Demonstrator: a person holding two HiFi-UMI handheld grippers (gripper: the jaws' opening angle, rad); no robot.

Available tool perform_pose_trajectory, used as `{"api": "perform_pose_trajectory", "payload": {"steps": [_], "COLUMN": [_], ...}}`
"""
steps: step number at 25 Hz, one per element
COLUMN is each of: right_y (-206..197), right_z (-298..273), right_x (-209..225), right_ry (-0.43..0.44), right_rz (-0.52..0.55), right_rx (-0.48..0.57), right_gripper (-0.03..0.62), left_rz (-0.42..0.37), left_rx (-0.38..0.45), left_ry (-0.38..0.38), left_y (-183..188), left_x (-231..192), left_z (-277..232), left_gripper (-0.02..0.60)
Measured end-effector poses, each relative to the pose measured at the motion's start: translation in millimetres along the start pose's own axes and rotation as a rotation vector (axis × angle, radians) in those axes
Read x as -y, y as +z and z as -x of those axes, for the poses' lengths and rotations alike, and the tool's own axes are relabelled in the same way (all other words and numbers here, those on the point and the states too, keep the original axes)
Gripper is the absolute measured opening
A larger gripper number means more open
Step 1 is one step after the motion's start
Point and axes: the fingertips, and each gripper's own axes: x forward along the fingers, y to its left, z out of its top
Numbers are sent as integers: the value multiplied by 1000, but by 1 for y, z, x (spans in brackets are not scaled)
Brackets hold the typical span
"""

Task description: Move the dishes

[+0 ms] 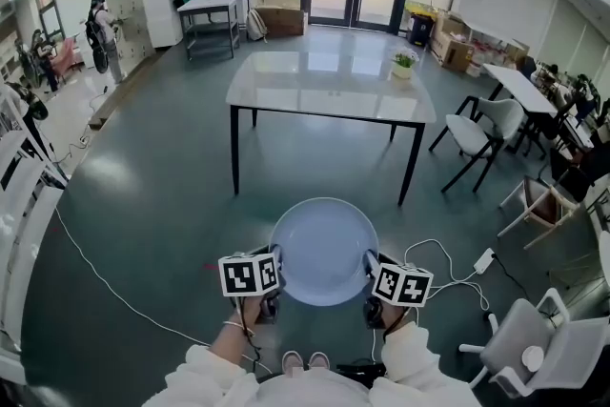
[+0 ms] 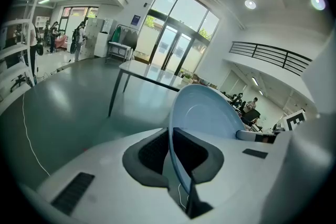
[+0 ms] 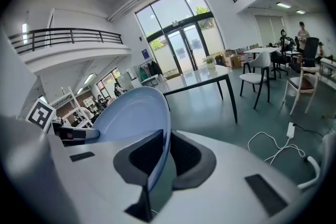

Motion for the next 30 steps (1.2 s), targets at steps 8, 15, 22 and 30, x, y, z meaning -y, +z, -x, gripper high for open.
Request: {"api": "perform_pose_trajectory", "payload": {"steps": [8, 15, 22, 30], "right_y": [-3, 2, 14, 49], "right_z": [-14, -36, -62, -99], "right_x": [-2, -12, -9, 1], "right_ry": [-22, -23, -15, -2], "right_rz": [-20, -23, -18, 5], "right_rx": [-6, -22, -44, -29], "right_gripper": [91, 91, 92, 91], "left_rz": [-12, -1, 13, 14], "left_rx": [-16, -27, -35, -14], "left_ry": [-10, -1, 11, 20], "left_y": [3, 13, 25, 58], "left_x": [-15, -34, -45, -51], "left_z": [-9, -16, -37, -73], "left_gripper": [25, 25, 25, 25]}}
